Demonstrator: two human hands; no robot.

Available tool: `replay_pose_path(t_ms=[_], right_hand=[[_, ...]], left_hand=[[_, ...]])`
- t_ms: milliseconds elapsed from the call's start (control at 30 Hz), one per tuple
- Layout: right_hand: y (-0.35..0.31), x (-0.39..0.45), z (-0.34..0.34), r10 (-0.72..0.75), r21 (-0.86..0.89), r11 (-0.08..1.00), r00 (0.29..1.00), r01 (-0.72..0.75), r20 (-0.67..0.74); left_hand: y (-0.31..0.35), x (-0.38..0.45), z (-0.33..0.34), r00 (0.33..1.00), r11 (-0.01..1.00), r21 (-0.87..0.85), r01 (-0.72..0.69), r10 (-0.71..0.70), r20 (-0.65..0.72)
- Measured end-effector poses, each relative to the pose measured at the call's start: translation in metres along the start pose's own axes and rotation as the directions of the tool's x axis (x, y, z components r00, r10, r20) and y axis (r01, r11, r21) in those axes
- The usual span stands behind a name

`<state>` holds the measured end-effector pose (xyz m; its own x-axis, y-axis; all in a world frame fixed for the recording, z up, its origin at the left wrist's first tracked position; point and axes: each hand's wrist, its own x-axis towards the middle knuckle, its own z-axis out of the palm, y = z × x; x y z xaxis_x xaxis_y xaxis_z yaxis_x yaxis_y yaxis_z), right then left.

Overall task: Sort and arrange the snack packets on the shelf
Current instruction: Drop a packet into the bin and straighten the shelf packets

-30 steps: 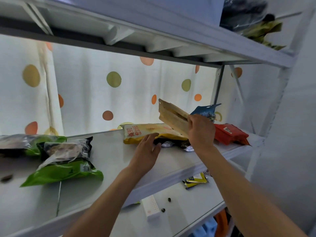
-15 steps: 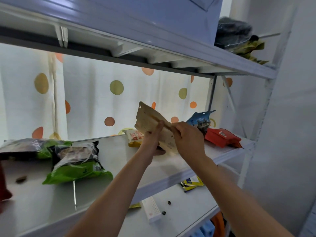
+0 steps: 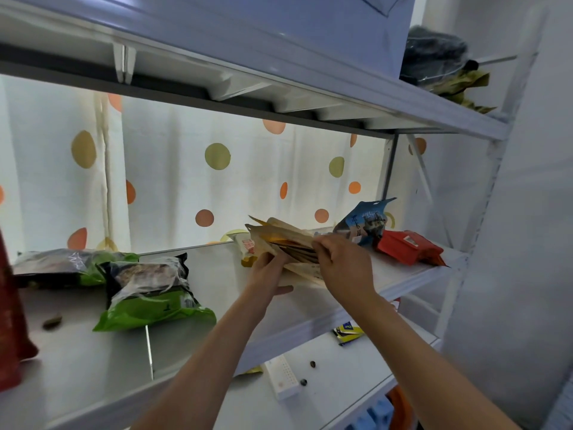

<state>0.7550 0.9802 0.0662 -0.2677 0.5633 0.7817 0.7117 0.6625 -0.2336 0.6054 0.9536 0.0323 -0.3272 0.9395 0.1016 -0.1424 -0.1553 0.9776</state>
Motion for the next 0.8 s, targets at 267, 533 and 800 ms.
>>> replay_pose_path(t_ms=[267,533,800], right_hand=[[0.002,-0.003,-0.003,0.093,0.049,0.994,0.988,-0.099,0.124],[-0.004,-0.023,-0.027,0.143,0.009,0.989,0.978,-0.146,0.151],[-0.014,-0.074,-0.087,0.319,0.052,0.944,0.941,-0.326,0.115]], left_hand=[[-0.014,-0.004,0.0,0.954,0.941,0.163,-0.297,0.299,0.011],[-0.02,-0.007,-0.001,0.72,0.583,0.516,-0.627,0.687,0.099],[0.003,-0.025,-0.003,0.696,0.615,0.425,-0.665,0.716,0.053]])
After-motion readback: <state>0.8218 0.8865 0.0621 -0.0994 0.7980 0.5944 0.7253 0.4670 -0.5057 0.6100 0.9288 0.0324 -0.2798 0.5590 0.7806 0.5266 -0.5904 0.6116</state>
